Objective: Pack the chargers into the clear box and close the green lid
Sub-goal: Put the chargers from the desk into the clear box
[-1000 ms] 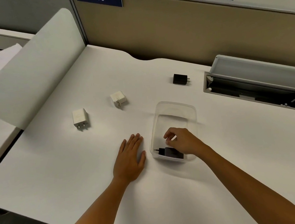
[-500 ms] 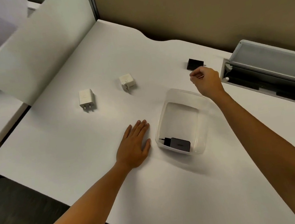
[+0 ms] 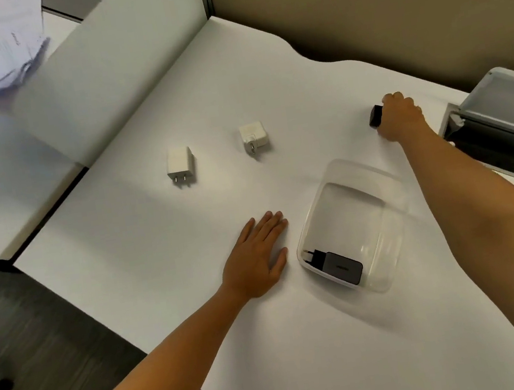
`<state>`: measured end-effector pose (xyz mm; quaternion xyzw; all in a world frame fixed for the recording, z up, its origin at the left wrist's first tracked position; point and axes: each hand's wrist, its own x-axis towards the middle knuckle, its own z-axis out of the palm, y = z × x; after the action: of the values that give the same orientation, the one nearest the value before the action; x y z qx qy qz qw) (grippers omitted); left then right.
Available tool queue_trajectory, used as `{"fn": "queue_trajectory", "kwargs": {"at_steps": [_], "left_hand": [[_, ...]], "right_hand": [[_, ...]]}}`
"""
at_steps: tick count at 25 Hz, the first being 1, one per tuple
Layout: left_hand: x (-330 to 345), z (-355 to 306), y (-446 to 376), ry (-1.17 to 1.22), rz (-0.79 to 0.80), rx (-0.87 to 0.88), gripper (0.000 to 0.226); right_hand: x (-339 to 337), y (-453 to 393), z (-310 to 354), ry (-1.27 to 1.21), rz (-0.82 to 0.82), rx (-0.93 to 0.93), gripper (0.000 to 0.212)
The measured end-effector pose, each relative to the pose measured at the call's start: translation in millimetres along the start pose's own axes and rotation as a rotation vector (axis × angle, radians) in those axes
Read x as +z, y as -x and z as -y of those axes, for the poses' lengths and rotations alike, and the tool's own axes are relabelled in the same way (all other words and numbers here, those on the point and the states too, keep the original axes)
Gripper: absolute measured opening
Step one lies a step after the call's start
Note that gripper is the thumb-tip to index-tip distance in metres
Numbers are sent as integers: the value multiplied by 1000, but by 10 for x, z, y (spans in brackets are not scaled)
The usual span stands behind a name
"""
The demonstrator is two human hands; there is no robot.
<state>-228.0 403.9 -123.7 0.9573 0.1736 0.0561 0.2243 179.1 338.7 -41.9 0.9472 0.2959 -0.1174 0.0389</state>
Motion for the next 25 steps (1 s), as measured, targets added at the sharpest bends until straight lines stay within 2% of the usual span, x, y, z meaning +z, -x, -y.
{"fn": "queue_trajectory", "kwargs": {"at_steps": [3, 6, 9, 12, 14, 16, 20, 25], "left_hand": [[2, 11, 1, 6, -3, 0, 57], [-6, 7, -2, 6, -2, 3, 57], [-16, 3, -3, 6, -7, 8, 58], [-9, 11, 9, 7, -16, 19, 58], [4, 21, 16, 6, -24, 25, 58], [-5, 15, 4, -1, -25, 29, 58], [-13, 11, 14, -15, -17, 34, 59], [-13, -2, 9, -10, -33, 40, 59]], "right_hand": [[98, 85, 6, 80, -26, -37, 48], [122, 218, 11, 55, -30, -26, 48], [-32, 409, 93, -255, -53, 37, 52], [-326, 733, 168, -525, -181, 53, 56], [-486, 1079, 174, -763, -208, 53, 56], [-549, 1542, 178, -884, -107, 14, 55], [-208, 2268, 281, -834, 131, -39, 49], [219, 2523, 423, -836, 213, -40, 48]]}}
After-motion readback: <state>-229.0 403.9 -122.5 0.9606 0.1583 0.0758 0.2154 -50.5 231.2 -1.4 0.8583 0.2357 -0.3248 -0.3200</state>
